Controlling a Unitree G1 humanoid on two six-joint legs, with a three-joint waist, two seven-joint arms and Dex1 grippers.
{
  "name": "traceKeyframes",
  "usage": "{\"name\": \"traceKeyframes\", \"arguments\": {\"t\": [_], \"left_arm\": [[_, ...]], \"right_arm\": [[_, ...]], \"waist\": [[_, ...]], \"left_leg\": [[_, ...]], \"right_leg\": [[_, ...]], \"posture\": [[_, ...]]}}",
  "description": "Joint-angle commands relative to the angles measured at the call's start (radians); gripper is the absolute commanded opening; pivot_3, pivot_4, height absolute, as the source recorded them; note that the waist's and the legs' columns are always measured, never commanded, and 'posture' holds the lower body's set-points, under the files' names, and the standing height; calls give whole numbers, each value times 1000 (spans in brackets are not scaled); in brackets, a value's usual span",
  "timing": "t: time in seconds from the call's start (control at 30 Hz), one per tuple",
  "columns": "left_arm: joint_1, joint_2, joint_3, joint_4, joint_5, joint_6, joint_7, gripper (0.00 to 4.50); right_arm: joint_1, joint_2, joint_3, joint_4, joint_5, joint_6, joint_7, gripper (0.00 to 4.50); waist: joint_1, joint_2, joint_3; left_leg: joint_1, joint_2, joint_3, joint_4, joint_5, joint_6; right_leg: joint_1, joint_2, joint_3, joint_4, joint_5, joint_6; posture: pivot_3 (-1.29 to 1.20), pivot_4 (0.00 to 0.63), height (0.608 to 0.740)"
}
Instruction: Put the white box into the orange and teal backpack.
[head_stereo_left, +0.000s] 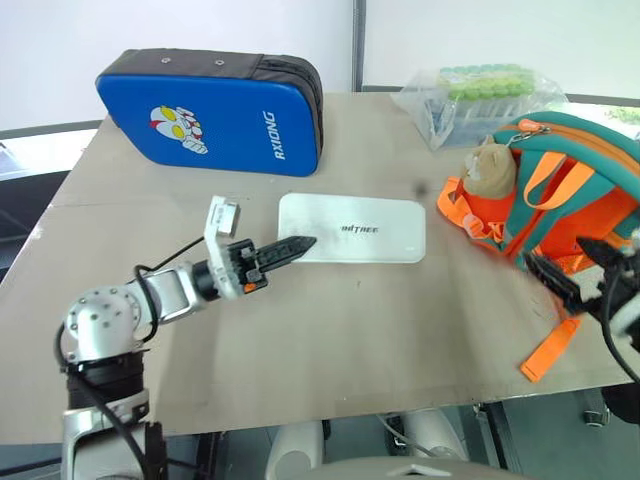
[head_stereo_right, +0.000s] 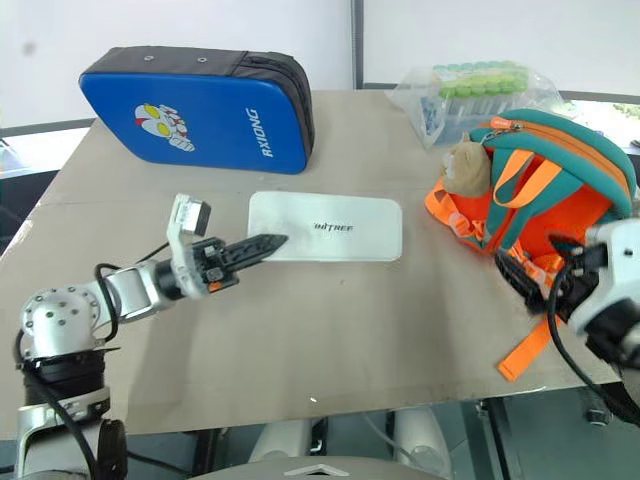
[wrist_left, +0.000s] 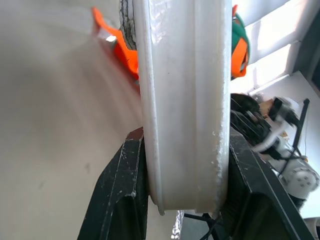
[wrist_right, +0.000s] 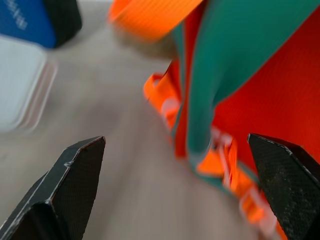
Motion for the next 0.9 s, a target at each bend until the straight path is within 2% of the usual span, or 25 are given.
{"name": "traceKeyframes", "arguments": {"t": [0.03, 0.1, 0.17, 0.3, 0.37, 0.43, 0.47, 0.57, 0.7, 0.83, 0.9], "left_arm": [[-54, -11, 22, -34, -13, -56, 33, 1186], [-76, -22, 36, -37, -15, -84, 66, 1186], [-90, -35, 49, -47, -6, -123, 97, 1186], [-105, -64, 67, -79, -37, -179, 175, 1186], [-116, -98, 84, -102, -43, -233, 245, 1186], [-132, -134, 102, -108, -38, -289, 307, 1186], [-141, -146, 108, -113, -34, -313, 324, 1186], [-155, -159, 114, -139, -4, -373, 331, 1186], [-155, -142, 155, -167, -47, -432, 310, 1186], [-100, -47, 180, -212, -20, -429, 240, 1186], [-53, -5, 214, -226, -62, -419, 154, 1186]], "right_arm": [[-104, -2, 118, 117, -122, -83, -48, 4500], [-190, 16, 197, 205, -188, -138, -53, 4500], [-251, 21, 261, 277, -256, -182, -56, 3978], [-303, 15, 332, 321, -334, -266, -13, 2216], [-332, -7, 382, 339, -375, -351, 64, 1212], [-368, -3, 411, 349, -348, -393, 156, 240], [-389, -2, 428, 354, -328, -402, 209, 30], [-466, 7, 478, 364, -255, -406, 358, 30], [-610, 41, 498, 337, -10, -287, 502, 30], [-680, 6, 509, 308, 156, -183, 617, 30], [-662, -47, 522, 306, 158, -154, 668, 30]], "waist": [[2, 0, 0], [4, 0, 0], [4, 1, 0], [5, 1, 0], [5, 1, 0], [3, 1, 1], [2, 1, 1], [-1, 1, 1], [-2, 1, 2], [1, 1, 2], [2, 1, 2]], "left_leg": [[-1, -1, 0, -1, 0, 0], [-4, -1, 1, -2, 0, 0], [-6, -1, 1, -4, 0, 0], [-8, -1, 1, -9, 0, 0], [-8, -1, 1, -9, 0, 0], [-8, -1, 1, -9, 0, 0], [-8, -1, 1, -9, 0, 0], [-6, -1, 1, -9, 0, 0], [-4, 0, 1, -9, 0, 0], [-5, 0, 0, -9, 0, 0], [-5, 0, -1, -11, 0, 0]], "right_leg": [[-1, 0, 0, 0, 0, 0], [-2, 2, 0, 0, -1, 0], [-4, 2, 0, -1, -1, 2], [-6, 2, -1, -4, 1, 6], [-6, 2, -1, -5, 1, 7], [-6, 2, 0, -5, 1, 7], [-6, 2, 1, -5, 1, 7], [-5, 3, 1, -4, 1, 7], [-5, 4, 1, -2, 1, 6], [-6, 4, -1, -1, 1, 6], [-6, 4, -1, -3, 1, 6]], "posture": [[0, 150, 740], [0, 150, 740], [0, 150, 740], [0, 150, 740], [0, 150, 740], [0, 150, 740], [0, 150, 740], [0, 150, 740], [0, 150, 740], [0, 150, 740], [0, 150, 740]]}}
